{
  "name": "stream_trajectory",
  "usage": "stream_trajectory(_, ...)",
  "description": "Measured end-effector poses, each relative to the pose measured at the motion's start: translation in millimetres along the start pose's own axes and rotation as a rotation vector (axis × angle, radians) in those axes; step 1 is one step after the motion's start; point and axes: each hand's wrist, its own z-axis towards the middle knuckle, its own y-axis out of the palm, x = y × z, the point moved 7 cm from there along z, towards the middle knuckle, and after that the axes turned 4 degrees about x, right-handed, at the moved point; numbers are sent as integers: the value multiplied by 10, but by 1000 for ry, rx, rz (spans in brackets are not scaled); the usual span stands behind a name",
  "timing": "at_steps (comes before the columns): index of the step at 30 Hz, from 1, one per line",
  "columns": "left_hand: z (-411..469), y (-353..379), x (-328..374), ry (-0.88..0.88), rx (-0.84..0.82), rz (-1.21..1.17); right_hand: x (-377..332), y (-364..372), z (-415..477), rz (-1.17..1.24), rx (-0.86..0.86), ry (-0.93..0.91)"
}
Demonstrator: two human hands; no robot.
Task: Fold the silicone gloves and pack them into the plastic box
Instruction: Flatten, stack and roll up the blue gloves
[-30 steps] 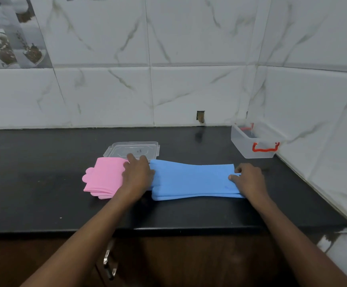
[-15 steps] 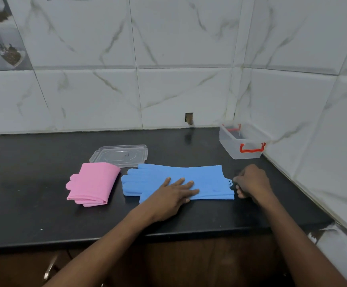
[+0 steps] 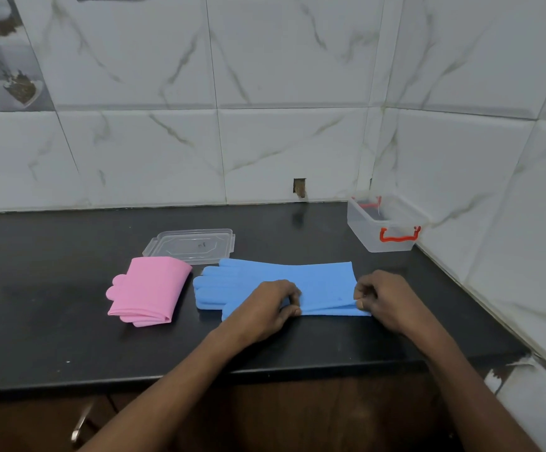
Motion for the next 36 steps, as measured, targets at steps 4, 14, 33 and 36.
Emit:
stream_trajectory(4,5,9,49,43,-44,70,24,73,40,-104,-74,32)
stream_trajectory(14,24,132,225,77,61,190,77,106,0,-150,125,424)
stream_trajectory(33,182,-228,-625,-825,121,-1241,-1047,580,-84,16,335,-172)
stream_trajectory(36,158,-206,-762,-889,66,-1153,-1073,792,-100,-67,209,-211)
